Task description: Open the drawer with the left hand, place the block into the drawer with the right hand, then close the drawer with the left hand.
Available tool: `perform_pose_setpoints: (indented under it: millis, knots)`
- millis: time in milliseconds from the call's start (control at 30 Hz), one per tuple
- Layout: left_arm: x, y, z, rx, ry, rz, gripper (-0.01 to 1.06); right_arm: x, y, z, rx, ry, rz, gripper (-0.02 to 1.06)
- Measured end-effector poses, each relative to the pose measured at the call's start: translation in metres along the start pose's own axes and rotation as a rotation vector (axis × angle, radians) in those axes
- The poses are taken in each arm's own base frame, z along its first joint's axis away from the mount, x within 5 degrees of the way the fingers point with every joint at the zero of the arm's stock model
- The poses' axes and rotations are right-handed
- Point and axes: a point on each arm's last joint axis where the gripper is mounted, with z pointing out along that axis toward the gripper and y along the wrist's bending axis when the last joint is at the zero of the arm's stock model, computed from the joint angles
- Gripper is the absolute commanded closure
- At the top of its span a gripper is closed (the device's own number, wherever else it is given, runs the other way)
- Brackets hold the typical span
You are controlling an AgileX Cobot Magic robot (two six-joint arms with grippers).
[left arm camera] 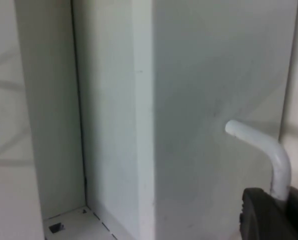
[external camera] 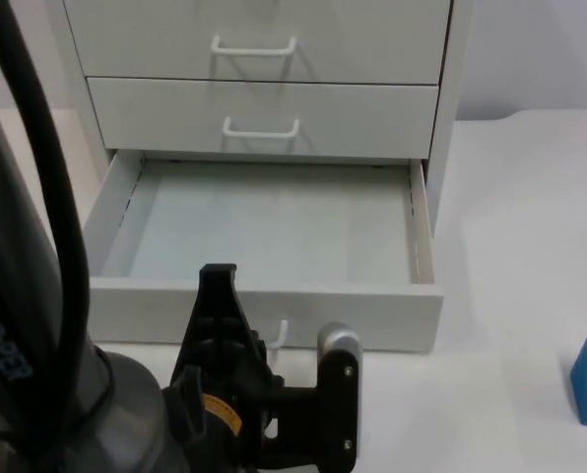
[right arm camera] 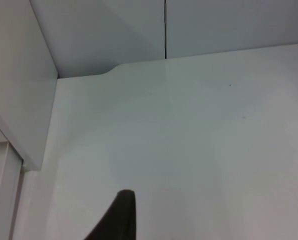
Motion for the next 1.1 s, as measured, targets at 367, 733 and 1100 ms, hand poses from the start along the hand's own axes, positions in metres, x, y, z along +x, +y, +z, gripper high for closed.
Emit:
perform_pose_setpoints:
  millis: [367, 733, 1100]
  knots:
    - [0.002, 0.0, 0.0, 0.001, 0.021, -0.042, 0.49, 0.0, 0.0, 0.0, 0.0, 0.0, 0.0, 0.0]
    - [-0.011, -0.002, -0.033, -0.022, 0.067, -0.044, 0.04, 0.0, 0.0, 0.0, 0.0, 0.0, 0.0, 0.0]
    - [-0.031, 0.043, -0.088, -0.055, -0.03, -0.246, 0.04, 0.0, 0.0, 0.0, 0.0, 0.0, 0.0, 0.0]
